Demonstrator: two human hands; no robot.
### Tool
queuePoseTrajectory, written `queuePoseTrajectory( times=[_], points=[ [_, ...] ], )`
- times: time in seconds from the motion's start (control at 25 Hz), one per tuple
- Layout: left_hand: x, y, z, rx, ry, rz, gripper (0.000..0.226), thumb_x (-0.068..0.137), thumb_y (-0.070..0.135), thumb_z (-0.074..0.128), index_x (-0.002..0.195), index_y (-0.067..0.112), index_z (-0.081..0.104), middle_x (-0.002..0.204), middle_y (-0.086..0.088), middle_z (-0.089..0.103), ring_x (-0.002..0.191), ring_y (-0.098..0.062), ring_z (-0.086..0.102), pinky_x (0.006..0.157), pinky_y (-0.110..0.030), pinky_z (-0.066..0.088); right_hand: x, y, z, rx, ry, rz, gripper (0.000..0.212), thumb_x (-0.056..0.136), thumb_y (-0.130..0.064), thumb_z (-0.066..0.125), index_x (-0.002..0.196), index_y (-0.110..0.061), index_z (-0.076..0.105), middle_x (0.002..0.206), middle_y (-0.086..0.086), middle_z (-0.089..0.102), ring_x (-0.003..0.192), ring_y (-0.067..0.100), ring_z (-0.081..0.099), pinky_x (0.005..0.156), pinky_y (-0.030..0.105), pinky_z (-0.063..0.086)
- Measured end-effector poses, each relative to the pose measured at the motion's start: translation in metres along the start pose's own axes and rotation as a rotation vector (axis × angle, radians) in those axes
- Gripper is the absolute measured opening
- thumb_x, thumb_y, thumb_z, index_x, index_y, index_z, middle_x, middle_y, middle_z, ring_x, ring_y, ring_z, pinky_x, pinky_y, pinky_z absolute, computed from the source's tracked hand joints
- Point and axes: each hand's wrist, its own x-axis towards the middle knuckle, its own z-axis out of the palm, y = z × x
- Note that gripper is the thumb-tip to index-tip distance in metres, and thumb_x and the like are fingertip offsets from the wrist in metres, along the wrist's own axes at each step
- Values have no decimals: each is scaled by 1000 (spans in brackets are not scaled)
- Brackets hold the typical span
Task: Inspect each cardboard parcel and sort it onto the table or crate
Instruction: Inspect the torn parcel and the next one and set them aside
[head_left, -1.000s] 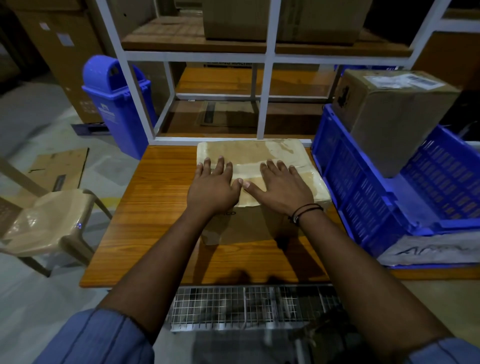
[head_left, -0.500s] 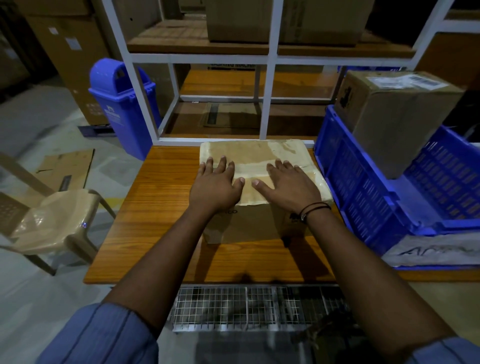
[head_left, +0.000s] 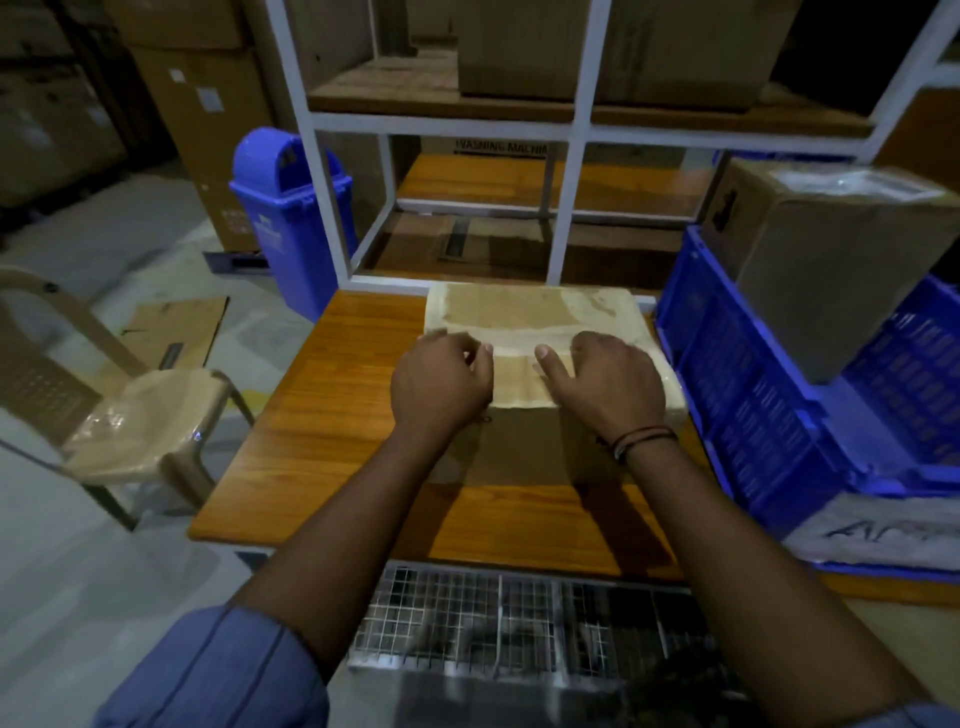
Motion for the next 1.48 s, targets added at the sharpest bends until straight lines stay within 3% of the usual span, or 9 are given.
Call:
queuePoseTrajectory(
  times=[0.16, 0.28, 0.44, 0.56, 0.72, 0.88, 1.04, 1.28, 1.48],
  points=[
    [0, -10, 4, -16, -64, 41, 45, 97, 54, 49, 112, 24, 78, 110, -2, 73, 102, -18, 65, 72, -31, 55, -14, -1, -1, 56, 60, 67, 69, 98, -73, 25, 97, -16, 62, 94, 7, 68, 90, 25, 61, 90, 45, 45],
    [-7, -12, -1, -52, -93, 124, 53, 99, 59, 47, 125, 20, 72, 128, -4, 69, 130, -25, 55, 96, -40, 50, -20, -1, -3, -19, -54, 96, 81, 94, -84, 14, 109, -21, 64, 123, 4, 68, 124, 29, 55, 114, 66, 27],
    [-21, -24, -8, 36, -250, 176, 95, 83, 90, 42, 152, 25, 51, 163, -3, 41, 156, -32, 21, 118, -50, 34, -35, 11, -14, -82, -258, 69, 103, 78, -100, 7, 151, -38, 44, 168, -4, 31, 157, 36, 15, 113, 80, -1],
    [-31, -35, -11, -92, -293, 110, 110, 67, 99, 50, 156, 35, 44, 172, 1, 19, 157, -35, 15, 123, -58, 29, -39, 18, -26, -41, -369, 50, 114, 69, -107, 11, 162, -42, 19, 174, -8, 11, 159, 37, 1, 112, 81, 8],
    [-30, -35, -17, -179, -285, 62, 104, 65, 88, 65, 152, 33, 52, 172, 2, 22, 152, -25, 32, 112, -46, 45, -36, 20, -34, -86, -407, 37, 109, 73, -104, 21, 162, -40, 23, 173, -8, 16, 158, 36, 7, 112, 79, 17],
    [-19, -25, -38, -286, -115, 62, 80, 76, 76, 73, 136, 23, 68, 151, -3, 57, 130, -18, 59, 99, -41, 58, -32, 24, -53, 43, -101, 29, 88, 83, -93, 36, 128, -23, 66, 137, 1, 63, 132, 27, 50, 106, 64, 38],
    [11, -9, -67, -346, 142, 88, 56, 91, 61, 69, 129, 21, 68, 131, -2, 67, 117, -16, 64, 89, -32, 58, -3, 16, -74, 174, 287, 44, 67, 92, -81, 47, 106, -21, 72, 105, 0, 72, 106, 26, 61, 95, 51, 42],
    [35, 29, -46, 156, -179, 90, 93, 99, 74, 36, 167, 24, -3, 171, -13, -20, 155, -48, -16, 125, -63, 1, 33, -6, -59, -28, 286, 198, 76, 103, -67, 20, 150, -13, 47, 164, 15, 36, 154, 39, 23, 118, 64, 15],
    [39, 22, -23, 179, -27, 167, 86, 102, 71, 12, 166, 19, -7, 172, -14, -18, 154, -48, -19, 125, -63, -6, 25, -36, -38, -125, 244, 11, 82, 104, -66, 17, 166, -13, 13, 173, 16, -1, 160, 35, -6, 125, 64, -3]
  ],
)
